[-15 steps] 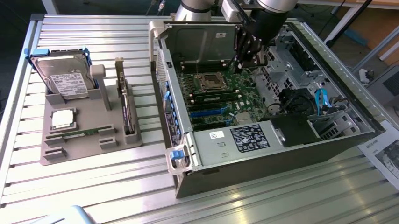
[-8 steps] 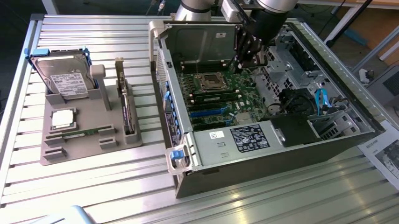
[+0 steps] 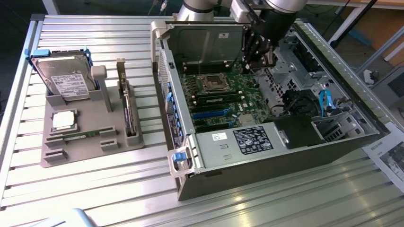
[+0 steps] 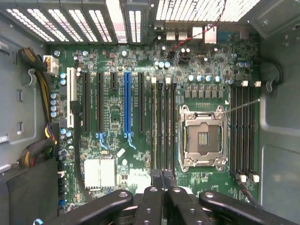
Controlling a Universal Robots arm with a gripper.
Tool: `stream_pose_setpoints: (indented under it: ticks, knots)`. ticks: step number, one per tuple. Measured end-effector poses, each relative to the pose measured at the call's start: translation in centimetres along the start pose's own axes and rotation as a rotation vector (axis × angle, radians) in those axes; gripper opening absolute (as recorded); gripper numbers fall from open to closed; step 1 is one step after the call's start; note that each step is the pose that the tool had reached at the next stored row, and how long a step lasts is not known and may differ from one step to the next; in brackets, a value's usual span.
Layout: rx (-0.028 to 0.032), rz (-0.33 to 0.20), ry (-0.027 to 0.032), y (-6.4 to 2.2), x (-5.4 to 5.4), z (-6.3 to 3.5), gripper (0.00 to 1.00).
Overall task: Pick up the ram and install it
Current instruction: 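Press down the ram until it locks into place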
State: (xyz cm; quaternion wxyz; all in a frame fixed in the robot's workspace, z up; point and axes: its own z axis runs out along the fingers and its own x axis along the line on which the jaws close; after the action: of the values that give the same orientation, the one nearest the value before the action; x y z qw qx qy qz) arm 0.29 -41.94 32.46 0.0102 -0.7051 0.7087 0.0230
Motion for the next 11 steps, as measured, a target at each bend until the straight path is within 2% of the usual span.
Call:
stream_pose_setpoints:
  ticks: [11]
  knots:
    - [0.0000,0.000,0.0001,-3.95,0.0,-0.06,0.10]
